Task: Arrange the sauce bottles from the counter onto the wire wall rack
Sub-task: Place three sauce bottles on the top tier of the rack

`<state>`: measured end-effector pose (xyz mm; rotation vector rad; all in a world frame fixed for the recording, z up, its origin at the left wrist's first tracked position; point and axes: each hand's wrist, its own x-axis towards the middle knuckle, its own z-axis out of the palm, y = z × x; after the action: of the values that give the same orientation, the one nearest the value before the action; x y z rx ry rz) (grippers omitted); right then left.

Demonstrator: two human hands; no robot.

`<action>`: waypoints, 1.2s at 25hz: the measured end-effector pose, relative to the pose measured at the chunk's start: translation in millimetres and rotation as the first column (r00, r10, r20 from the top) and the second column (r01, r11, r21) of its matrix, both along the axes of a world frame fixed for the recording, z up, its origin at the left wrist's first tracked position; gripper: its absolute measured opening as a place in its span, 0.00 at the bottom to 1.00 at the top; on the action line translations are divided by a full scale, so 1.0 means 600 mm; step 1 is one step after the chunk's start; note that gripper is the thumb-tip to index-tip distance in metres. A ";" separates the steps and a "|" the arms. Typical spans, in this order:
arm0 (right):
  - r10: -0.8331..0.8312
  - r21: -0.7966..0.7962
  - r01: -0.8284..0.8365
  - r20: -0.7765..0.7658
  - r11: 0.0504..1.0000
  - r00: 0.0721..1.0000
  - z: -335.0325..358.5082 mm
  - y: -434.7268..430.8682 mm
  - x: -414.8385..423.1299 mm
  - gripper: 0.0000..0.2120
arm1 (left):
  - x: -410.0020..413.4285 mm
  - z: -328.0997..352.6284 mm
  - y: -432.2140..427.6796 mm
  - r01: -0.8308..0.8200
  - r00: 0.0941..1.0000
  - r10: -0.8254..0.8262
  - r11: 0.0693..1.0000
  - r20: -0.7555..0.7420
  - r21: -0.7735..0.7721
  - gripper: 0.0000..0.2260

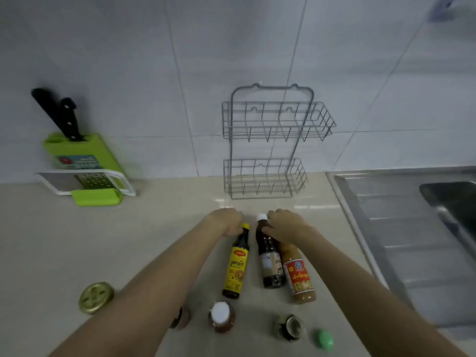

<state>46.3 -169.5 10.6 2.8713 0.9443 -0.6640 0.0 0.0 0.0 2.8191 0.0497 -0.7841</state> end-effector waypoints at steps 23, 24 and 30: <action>-0.297 0.141 0.343 -0.271 0.929 0.916 -0.067 0.060 0.043 0.18 | 0.016 -0.062 0.033 -0.641 0.759 0.528 0.501 -0.382 -0.581 0.12; -0.291 0.181 0.335 -0.232 0.925 0.928 -0.058 0.058 0.042 0.19 | 0.015 -0.053 0.036 -0.621 0.769 0.541 0.501 -0.342 -0.603 0.10; -0.362 0.688 0.330 -0.104 0.646 0.926 0.078 0.049 0.031 0.12 | 0.023 0.110 0.058 -0.403 0.766 0.639 0.566 0.074 -0.720 0.13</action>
<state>64.7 -139.8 57.2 3.7975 0.7468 -0.2691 14.0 34.8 65.8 1.9995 0.4531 -0.1121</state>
